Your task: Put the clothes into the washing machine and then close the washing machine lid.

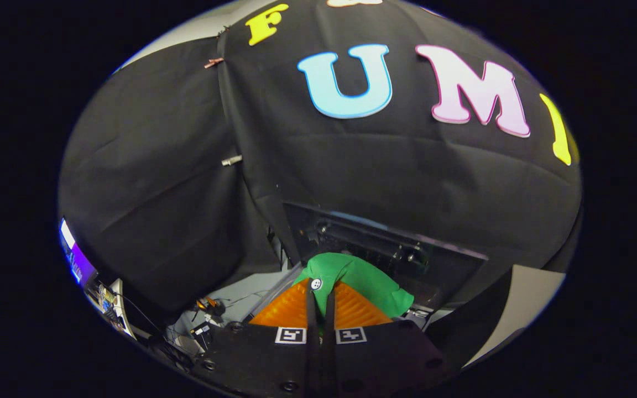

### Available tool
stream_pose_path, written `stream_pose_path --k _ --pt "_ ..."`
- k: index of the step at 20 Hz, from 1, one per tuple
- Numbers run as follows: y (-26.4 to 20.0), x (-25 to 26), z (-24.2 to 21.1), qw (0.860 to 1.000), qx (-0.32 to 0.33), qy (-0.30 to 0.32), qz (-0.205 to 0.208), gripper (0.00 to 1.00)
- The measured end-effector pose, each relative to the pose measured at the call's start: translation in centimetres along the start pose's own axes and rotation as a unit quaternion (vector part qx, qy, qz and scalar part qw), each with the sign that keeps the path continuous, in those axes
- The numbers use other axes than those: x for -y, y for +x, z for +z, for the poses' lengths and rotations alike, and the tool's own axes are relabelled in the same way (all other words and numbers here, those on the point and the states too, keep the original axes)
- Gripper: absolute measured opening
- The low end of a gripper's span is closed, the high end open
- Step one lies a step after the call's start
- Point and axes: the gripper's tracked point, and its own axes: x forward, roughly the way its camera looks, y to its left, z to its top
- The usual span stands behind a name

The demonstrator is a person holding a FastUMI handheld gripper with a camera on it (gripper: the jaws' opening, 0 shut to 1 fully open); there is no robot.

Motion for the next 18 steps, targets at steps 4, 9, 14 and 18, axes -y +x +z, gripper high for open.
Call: stream_pose_path --k 4,9,14,18 --pt "3.8 1.7 -3.6 0.998 -0.055 0.042 0.005 0.05" --pt "6.0 4.0 -7.9 0.991 -0.124 0.051 -0.026 0.05" --pt "6.6 4.7 -9.1 0.988 -0.142 0.057 -0.034 0.06" --pt "7.8 5.2 -9.6 0.989 -0.130 0.053 -0.043 0.62"
